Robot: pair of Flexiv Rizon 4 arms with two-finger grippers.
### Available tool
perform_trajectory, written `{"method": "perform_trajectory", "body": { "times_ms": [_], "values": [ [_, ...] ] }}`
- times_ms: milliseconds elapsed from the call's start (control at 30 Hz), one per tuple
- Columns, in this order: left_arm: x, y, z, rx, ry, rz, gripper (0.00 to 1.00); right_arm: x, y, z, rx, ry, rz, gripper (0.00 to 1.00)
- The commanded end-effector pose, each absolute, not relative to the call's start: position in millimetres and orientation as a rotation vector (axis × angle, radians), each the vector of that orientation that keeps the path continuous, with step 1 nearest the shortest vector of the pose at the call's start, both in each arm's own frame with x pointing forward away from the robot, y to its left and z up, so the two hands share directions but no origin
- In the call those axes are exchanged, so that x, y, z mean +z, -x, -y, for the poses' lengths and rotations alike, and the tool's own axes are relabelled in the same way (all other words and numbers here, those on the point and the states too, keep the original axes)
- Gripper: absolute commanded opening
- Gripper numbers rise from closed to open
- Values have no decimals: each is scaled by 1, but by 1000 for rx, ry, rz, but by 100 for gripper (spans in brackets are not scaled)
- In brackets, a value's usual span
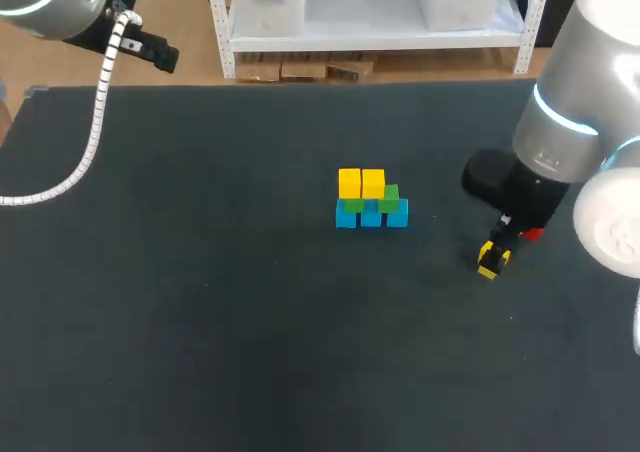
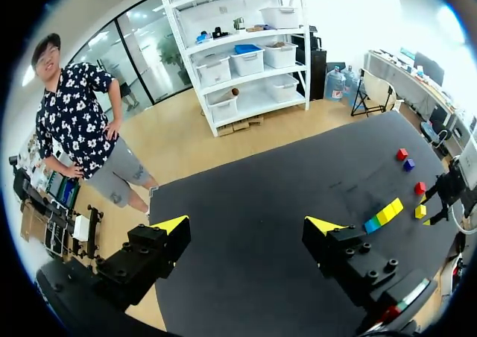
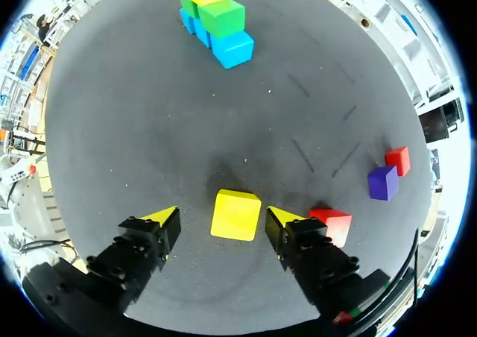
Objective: Place the blue cubes, place green cubes on the blue cubes, place the yellow cubes on the green cubes, then place the red cubes on the yellow cubes, and place purple cube on the red cubes.
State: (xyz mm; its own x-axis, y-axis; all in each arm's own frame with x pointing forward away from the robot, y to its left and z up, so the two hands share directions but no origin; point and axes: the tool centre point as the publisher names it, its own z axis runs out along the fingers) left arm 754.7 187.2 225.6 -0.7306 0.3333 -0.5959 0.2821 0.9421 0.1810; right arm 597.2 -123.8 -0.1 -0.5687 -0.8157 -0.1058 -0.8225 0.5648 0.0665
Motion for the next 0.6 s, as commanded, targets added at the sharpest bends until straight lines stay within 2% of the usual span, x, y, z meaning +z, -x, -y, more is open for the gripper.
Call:
{"method": "perform_trajectory", "body": {
  "times_ms": [33, 100, 200, 600],
  "values": [
    [226, -754, -188, 101, -437, -2434, 100, 0, -600, 124, 149, 1457, -2727, 46],
    [226, -754, -188, 101, -437, -2434, 100, 0, -600, 124, 139, 1464, -2720, 34],
    [226, -754, -188, 101, -437, -2434, 100, 4, -599, 122, 128, 1486, -2700, 0],
    [226, -754, -188, 101, -437, -2434, 100, 50, -612, 128, 130, 1657, -2509, 0]
  ]
}}
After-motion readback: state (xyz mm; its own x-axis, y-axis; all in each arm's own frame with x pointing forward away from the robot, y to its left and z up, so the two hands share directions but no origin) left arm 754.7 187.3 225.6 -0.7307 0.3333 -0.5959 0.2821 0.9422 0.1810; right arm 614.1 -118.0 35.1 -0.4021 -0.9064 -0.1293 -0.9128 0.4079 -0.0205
